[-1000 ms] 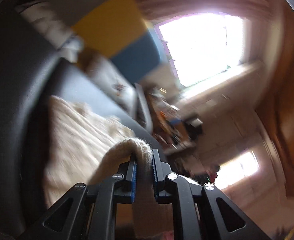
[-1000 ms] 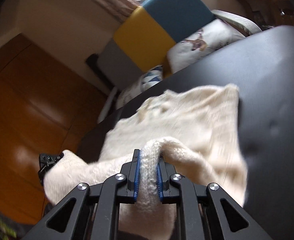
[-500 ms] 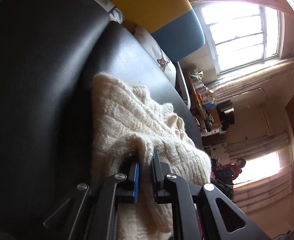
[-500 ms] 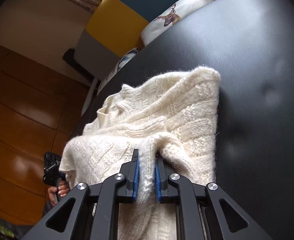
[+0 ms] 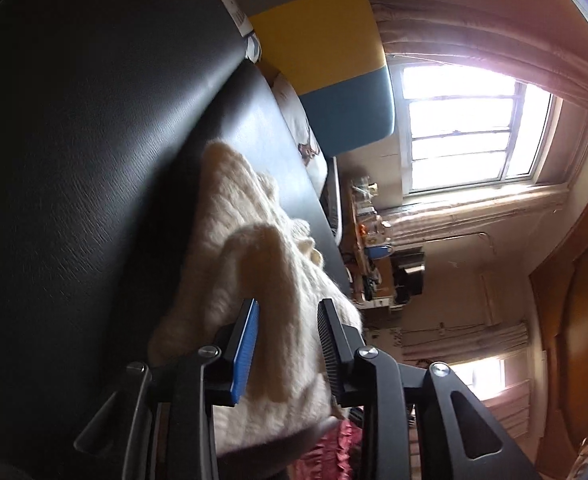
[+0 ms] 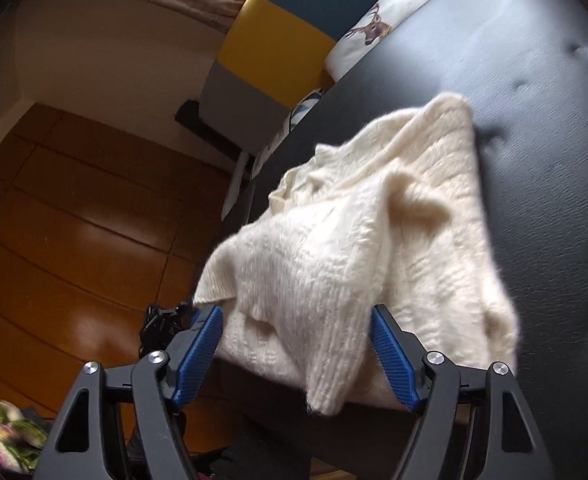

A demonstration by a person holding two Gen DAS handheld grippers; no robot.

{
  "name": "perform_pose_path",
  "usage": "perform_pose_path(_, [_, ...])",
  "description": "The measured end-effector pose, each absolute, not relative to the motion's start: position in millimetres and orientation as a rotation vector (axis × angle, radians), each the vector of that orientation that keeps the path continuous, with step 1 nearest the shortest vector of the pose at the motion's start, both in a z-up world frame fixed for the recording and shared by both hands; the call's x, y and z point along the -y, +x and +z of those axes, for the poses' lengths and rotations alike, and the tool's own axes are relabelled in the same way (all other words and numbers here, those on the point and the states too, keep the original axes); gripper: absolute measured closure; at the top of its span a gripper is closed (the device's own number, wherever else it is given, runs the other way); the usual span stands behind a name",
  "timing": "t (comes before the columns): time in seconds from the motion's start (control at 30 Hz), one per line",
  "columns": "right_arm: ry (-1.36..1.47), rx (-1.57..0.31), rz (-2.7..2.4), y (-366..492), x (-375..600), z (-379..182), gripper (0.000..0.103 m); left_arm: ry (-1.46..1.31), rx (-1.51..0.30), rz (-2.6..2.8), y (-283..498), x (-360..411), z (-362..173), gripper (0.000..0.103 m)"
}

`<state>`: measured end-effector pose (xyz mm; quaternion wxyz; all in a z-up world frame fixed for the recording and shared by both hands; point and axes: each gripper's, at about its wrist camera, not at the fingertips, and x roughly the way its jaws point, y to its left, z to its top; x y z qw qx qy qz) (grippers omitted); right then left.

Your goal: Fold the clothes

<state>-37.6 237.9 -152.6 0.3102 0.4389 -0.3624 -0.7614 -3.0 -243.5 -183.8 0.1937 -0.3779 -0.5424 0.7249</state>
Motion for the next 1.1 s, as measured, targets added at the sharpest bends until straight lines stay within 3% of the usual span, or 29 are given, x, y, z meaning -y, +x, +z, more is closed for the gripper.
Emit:
perform_pose_path(0.17, [1.219, 0.729, -2.082, -30.3, -212.7, -145.9, 0.031, -1.094, 1.481, 2.016, -4.7, 232.6, -183.4, 0.069])
perform_pose_path(0.3, [1.24, 0.662, -2.065, -28.6, -209.1, -149.5, 0.031, -1.17, 1.378, 1.999, -19.3, 212.9, -183.9, 0.069])
perform_pose_path(0.37, [1.245, 0.668, -2.054, -25.8, -217.4, -148.6, 0.031, -1.137, 1.337, 1.986, -23.3, 207.8, -177.7, 0.083])
perform_pose_path(0.53, [1.147, 0.86, -1.942, -35.6, -231.7, -138.2, 0.03, -0.964, 1.34, 1.965, -50.1, 216.3, -148.6, 0.083])
perform_pose_path(0.67, [0.992, 0.995, -1.96, -72.0, -242.7, -122.1, 0.02, -0.902, 1.358, 2.057, -87.3, 229.2, -134.1, 0.08])
perform_pose_path(0.83, [0.886, 1.196, -2.063, -125.6, -260.6, -116.0, 0.004, -0.96, 1.51, 2.166, -98.9, 255.7, -145.2, 0.076])
perform_pose_path(0.9, [0.9, 1.234, -2.083, -131.0, -267.1, -116.6, 0.002, -0.996, 1.436, 2.248, -88.2, 257.0, -145.5, 0.075])
perform_pose_path(1.1, [1.099, 0.876, -2.318, -97.2, -257.4, -115.2, 0.0, -1.196, 1.122, 2.412, -72.7, 235.1, -158.7, 0.072])
